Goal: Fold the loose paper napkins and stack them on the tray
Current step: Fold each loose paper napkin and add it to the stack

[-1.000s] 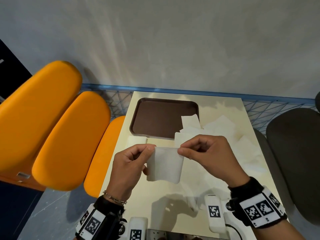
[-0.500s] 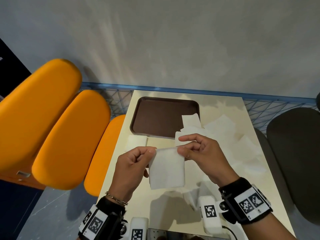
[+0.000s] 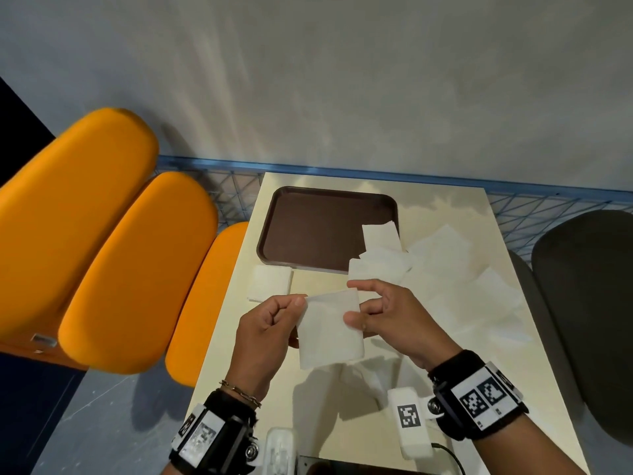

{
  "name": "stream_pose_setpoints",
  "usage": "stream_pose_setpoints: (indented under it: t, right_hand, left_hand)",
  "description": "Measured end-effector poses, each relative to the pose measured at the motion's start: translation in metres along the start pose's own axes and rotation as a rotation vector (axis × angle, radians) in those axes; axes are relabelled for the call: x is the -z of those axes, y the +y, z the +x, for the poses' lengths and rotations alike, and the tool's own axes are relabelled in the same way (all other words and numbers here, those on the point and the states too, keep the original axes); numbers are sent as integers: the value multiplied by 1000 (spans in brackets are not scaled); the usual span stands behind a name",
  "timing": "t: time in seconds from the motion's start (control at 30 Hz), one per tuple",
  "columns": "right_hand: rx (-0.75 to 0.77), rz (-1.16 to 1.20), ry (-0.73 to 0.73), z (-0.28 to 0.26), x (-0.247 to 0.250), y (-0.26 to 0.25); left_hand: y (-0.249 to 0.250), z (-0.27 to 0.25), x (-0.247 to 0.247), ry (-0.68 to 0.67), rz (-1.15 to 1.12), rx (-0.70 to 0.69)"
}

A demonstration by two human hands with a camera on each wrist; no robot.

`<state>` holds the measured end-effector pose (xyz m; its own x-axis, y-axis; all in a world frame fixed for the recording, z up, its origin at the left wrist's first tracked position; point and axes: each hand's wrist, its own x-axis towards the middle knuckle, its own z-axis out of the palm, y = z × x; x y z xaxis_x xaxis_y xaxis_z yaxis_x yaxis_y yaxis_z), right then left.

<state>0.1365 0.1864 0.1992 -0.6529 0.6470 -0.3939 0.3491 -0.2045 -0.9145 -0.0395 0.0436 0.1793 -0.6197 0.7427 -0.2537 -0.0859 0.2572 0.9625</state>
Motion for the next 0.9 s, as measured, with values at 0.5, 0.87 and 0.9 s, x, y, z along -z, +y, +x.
stream_pose_setpoints:
  t: [0.5,0.87,0.9]
  right_hand:
    - [-134,-98,-198,29,29,24]
    - [-107,-483,-312,79,16,37]
    - [-108,-515,-345,86,11,36]
  left_hand:
    - [-25,4,-24,148,-121,159]
    - [-67,6,0,80,-153,333]
    - [-67,12,5,48,-104,327]
